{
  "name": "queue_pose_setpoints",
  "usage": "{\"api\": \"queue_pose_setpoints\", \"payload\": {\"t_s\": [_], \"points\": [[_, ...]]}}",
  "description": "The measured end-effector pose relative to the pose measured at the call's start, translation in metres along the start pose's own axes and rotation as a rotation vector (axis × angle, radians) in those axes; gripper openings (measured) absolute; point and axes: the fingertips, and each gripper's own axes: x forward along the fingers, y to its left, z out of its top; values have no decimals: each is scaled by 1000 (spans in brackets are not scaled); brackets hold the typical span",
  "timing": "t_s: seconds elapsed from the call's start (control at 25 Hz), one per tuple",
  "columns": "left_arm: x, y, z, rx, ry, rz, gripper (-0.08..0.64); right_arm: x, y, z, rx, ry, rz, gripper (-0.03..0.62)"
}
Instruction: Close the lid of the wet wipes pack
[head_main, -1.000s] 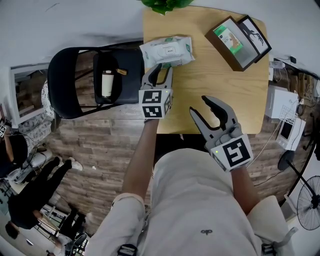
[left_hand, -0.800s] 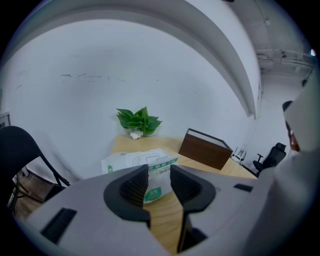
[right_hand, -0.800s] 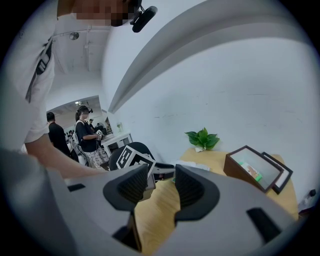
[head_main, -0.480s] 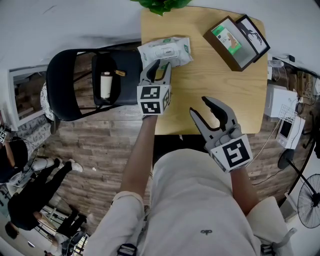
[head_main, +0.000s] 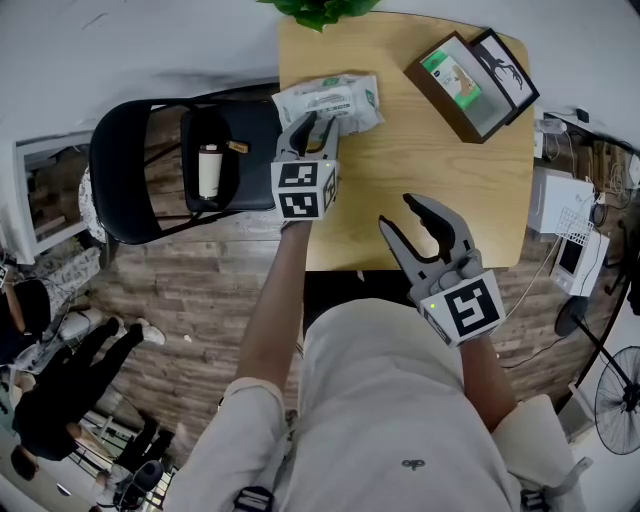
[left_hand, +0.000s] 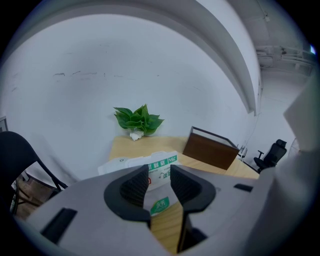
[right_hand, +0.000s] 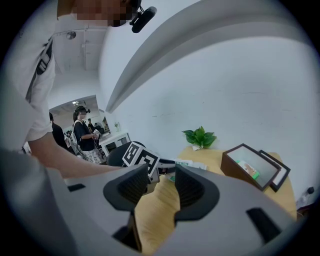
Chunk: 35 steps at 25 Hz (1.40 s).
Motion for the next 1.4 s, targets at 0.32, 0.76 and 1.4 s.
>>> {"api": "queue_pose_setpoints", "payload": {"t_s": [0.32, 0.76, 1.4], "points": [[13, 5, -3, 13, 25, 9, 129, 2, -1, -1, 1, 5, 1, 167], [23, 14, -4, 29, 56, 23, 99, 5, -2, -2, 9, 10, 2, 167], [34, 24, -14, 78, 125, 71, 51, 8, -4, -4, 12, 14, 11, 167]]}}
